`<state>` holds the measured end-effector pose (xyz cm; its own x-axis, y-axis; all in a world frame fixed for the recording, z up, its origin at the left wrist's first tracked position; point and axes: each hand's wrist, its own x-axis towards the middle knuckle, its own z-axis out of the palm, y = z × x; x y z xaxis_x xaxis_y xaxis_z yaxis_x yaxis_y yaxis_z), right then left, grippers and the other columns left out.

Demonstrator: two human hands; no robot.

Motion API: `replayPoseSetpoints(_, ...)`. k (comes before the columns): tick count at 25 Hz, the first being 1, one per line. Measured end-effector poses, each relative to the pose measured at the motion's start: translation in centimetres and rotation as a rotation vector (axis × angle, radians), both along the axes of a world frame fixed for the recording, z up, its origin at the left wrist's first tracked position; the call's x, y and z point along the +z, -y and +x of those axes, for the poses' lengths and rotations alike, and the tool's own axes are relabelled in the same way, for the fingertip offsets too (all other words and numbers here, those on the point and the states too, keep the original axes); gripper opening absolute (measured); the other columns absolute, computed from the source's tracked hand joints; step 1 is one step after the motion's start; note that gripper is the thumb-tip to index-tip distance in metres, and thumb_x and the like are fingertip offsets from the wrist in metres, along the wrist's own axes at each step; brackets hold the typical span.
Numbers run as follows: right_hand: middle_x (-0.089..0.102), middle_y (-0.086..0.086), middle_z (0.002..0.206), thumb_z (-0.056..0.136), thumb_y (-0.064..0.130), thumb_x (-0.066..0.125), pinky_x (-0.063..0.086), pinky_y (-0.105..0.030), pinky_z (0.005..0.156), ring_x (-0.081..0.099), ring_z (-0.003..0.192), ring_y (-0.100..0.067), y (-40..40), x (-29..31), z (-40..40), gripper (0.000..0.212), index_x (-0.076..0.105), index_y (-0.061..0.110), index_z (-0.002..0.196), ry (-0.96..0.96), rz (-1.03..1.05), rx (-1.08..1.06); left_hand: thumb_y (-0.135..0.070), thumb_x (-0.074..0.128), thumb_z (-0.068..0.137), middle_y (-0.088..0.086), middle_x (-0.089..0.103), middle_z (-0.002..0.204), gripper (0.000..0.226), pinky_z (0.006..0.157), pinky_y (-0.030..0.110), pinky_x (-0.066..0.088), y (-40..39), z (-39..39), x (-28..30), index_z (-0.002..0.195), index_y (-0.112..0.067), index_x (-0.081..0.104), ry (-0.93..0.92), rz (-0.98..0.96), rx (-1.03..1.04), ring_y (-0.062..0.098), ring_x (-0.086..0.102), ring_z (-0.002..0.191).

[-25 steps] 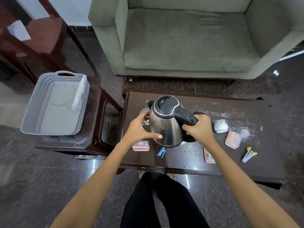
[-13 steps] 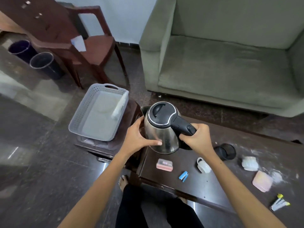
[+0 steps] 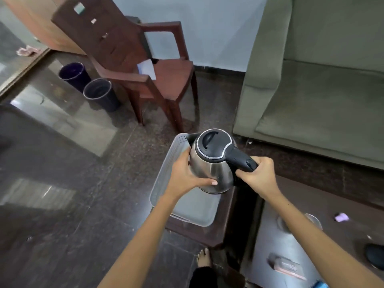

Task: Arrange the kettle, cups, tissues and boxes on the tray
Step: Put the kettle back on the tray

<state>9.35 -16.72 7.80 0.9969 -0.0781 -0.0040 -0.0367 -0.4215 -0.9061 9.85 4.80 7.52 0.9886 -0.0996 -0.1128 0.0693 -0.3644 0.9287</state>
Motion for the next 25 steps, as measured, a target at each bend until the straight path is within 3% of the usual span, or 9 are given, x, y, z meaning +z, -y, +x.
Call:
replayPoseSetpoints(9, 0.025, -0.003, 0.048, 0.056, 0.014, 0.062, 0.019, -0.032, 0.042, 0.023, 0.051, -0.01, -7.1, -6.9, 8.7, 0.032, 0.035, 0.0, 0.045, 0.079, -0.017, 0.099, -0.028, 0.096, 0.039, -0.014, 0.064, 0.115, 0.095, 0.089, 0.02, 0.048, -6.6, 7.2, -6.0, 0.123, -0.025, 0.051, 0.034, 0.059, 0.078, 0.0, 0.058, 0.108)
replayPoseSetpoints(13, 0.023, -0.001, 0.047, 0.057, 0.006, 0.065, 0.017, -0.029, 0.044, 0.02, 0.049, -0.01, -8.1, -9.2, 9.8, 0.038, 0.028, 0.003, 0.044, 0.067, -0.011, 0.1, -0.027, 0.096, 0.041, -0.017, 0.064, 0.113, 0.093, 0.085, 0.012, 0.045, -7.3, 8.1, -8.5, 0.122, -0.024, 0.052, 0.047, 0.076, 0.086, -0.002, 0.058, 0.107)
replayPoseSetpoints(20, 0.027, 0.005, 0.044, 0.057, 0.004, 0.066, 0.02, -0.021, 0.044, 0.024, 0.044, -0.003, -8.1, -12.4, 10.0, 0.036, 0.032, 0.011, 0.045, -0.028, -0.017, 0.131, -0.034, 0.096, 0.04, -0.012, 0.064, 0.116, 0.095, 0.087, 0.014, 0.044, -7.3, 8.1, -11.5, 0.123, -0.023, 0.052, 0.031, 0.1, 0.101, -0.001, 0.057, 0.109)
replayPoseSetpoints(25, 0.026, 0.012, 0.045, 0.061, -0.006, 0.069, 0.018, -0.022, 0.043, 0.025, 0.043, -0.003, -7.4, -13.4, 10.2, 0.055, 0.028, 0.027, 0.047, -0.094, -0.033, 0.16, -0.037, 0.095, 0.041, -0.013, 0.06, 0.121, 0.099, 0.093, 0.022, 0.045, -7.0, 8.3, -12.4, 0.127, -0.026, 0.048, 0.042, 0.128, 0.088, 0.0, 0.054, 0.114)
